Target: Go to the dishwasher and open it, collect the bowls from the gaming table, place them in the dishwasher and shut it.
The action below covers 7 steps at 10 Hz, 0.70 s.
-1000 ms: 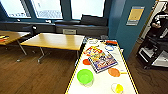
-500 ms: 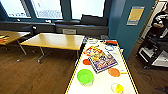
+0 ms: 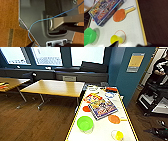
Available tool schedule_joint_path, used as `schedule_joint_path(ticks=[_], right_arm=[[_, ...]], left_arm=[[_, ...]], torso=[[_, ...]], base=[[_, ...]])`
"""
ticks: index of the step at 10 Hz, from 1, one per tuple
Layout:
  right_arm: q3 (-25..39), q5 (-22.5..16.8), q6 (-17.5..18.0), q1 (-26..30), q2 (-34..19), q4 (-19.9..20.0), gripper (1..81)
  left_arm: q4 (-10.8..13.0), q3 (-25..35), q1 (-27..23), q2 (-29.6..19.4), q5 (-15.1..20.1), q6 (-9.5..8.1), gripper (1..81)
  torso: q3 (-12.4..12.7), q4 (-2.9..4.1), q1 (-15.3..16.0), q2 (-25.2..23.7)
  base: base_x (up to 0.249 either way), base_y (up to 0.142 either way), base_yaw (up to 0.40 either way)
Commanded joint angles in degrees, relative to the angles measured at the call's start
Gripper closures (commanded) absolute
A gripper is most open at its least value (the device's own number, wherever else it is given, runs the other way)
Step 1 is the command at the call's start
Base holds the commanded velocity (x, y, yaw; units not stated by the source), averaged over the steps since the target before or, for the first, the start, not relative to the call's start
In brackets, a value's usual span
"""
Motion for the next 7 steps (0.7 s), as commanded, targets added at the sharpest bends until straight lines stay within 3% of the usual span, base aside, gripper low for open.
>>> schedule_joint_path(ticks=[1, 4, 7], right_arm=[[-2.8, -1.2, 1.0, 4.9, 0.3, 1.9, 1.0], [-6.7, -0.5, 1.0, 2.1, 4.0, 1.8, 1.0], [-8.4, -0.4, 1.6, 3.2, 7.5, 1.9, 1.0]], left_arm=[[-0.9, -0.1, -1.0, -0.3, 3.3, -0.19, 1.0], [-1.0, 0.0, -1.0, -0.3, 3.4, -0.10, 1.0], [-1.1, -0.1, -0.9, -0.6, 3.5, -0.19, 1.0]], torso=[[0.0, 0.00, 0.0, 0.0], [0.0, 0.00, 0.0, 0.0], [0.0, 0.00, 0.0, 0.0]], base=[[0.000, 0.000, 0.000], [0.000, 0.000, 0.000], [0.000, 0.000, 0.000]])
